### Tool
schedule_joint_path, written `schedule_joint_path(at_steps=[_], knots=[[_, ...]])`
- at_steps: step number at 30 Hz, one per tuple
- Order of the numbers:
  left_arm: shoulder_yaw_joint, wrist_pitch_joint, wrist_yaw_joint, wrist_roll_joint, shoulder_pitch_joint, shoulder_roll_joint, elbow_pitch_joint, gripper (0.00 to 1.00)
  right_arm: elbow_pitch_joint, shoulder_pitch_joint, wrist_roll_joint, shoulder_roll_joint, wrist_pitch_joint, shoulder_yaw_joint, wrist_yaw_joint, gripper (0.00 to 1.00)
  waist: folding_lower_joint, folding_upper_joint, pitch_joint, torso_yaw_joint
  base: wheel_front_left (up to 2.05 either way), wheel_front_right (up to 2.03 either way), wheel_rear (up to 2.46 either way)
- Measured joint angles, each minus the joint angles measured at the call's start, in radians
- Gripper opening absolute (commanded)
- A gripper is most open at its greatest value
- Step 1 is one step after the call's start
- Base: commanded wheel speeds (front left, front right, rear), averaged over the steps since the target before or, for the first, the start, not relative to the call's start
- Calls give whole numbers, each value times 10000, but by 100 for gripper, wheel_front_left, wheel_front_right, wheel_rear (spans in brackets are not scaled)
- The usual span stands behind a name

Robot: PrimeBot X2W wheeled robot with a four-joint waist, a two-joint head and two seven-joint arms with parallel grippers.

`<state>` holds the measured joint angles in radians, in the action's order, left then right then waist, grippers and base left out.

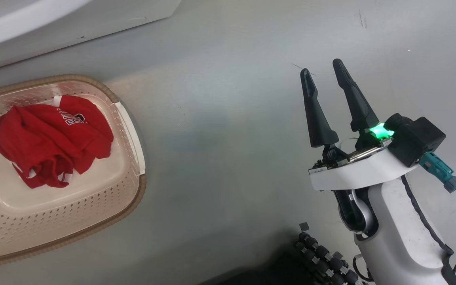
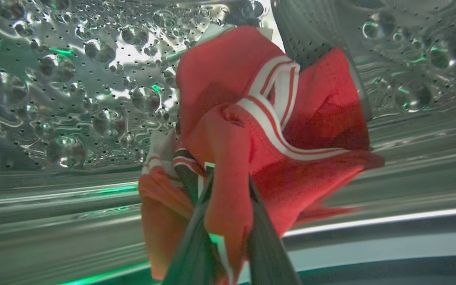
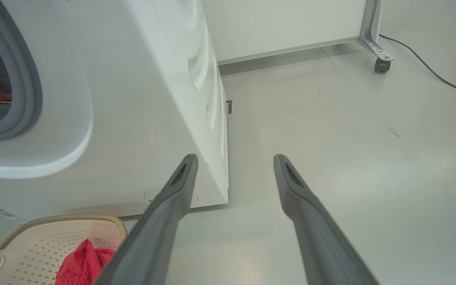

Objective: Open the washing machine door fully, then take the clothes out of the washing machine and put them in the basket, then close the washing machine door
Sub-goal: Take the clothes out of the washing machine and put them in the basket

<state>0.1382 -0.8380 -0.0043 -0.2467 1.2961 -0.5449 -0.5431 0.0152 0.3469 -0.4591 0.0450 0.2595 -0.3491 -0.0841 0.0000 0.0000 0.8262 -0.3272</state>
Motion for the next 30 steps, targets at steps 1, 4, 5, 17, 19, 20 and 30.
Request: schedule_joint_path(at_steps=[1,4,5,17,19,20,30], knots=[[-33,73,0,-59,0,27,42,0,2,4,0,0,0,13,0,100,0,0,-1,12,0,0,0],[-63,303,0,-123,-1,161,104,0,12,35,10,-2,0,109,0,100,0,0,-12,67,0,0,0],[-81,422,0,-180,-2,261,121,0,12,41,23,0,0,163,0,100,0,0,-21,94,0,0,0],[-374,1987,-2,-629,-509,869,439,0,153,123,324,2,0,305,-2,100,0,0,-286,474,0,0,0],[-420,2339,-6,-775,-692,986,522,0,173,123,341,4,0,341,-4,100,0,0,-353,528,0,0,0],[-451,2525,-10,-811,-799,1034,562,0,186,122,360,4,0,368,-4,100,-1,0,-391,554,0,0,0],[-754,4483,-27,-1120,-1956,1626,857,0,291,103,792,8,0,593,-17,100,0,0,-859,838,0,0,0]])
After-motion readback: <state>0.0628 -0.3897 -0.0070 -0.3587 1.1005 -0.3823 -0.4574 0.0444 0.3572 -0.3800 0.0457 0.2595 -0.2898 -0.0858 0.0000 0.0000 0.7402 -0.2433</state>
